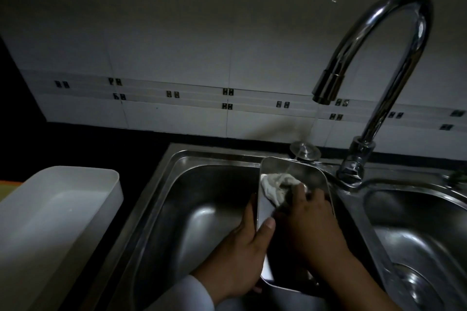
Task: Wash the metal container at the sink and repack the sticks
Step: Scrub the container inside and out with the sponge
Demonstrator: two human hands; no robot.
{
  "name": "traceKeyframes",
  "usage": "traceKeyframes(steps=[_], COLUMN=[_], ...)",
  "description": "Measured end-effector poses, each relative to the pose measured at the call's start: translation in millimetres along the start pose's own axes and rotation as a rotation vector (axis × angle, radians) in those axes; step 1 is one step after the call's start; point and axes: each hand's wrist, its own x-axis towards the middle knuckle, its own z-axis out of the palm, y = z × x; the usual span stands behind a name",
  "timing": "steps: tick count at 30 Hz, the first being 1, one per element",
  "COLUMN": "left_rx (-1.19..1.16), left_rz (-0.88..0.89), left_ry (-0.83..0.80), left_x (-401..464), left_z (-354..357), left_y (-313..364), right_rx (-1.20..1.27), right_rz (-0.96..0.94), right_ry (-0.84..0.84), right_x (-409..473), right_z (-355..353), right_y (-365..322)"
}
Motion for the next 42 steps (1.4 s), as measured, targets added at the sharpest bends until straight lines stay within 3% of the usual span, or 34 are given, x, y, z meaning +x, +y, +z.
traceKeyframes(steps=[6,10,14,18,20,24,27,32,42], left_rx=[0.055,-0.011,-0.055,-0.040,-0.019,0.068,0.086,-0.002,-0.038], left_rz=[0.066,0.056,0.049,0.050,0.065,0.063,0.060,0.074,0.114], left_ry=[-0.076,0.028,0.167,0.260,0.283,0.340,0.391,0.370,0.105], left_x=[-1.2,3.4,6.0,4.9,5.3,4.7,5.4,3.8,-1.3], left_z=[-0.3,-2.9,-8.8,-12.1,-14.3,-17.6,-19.9,-20.5,-15.5], left_y=[1.8,-0.5,3.9,6.2,4.2,8.4,7.9,11.1,14.2], right_rx=[0.442,0.598,0.807,1.004,0.865,0.225,0.039,0.087,0.558], right_rz=[-0.197,-0.357,-0.401,-0.300,-0.324,-0.268,-0.162,-0.127,-0.265], right_ry=[0.210,0.213,0.102,-0.197,-0.241,-0.104,-0.022,0.171,0.023], right_x=[6.7,2.7,-7.2,-13.6,-15.9,-20.3,-16.8,-10.5,-6.1], right_z=[-6.3,-9.1,-4.8,-9.7,-11.5,-15.3,-17.7,-22.9,-9.8], right_y=[-3.1,-10.8,-24.1,-29.4,-28.0,-22.9,-14.7,-14.1,-15.4])
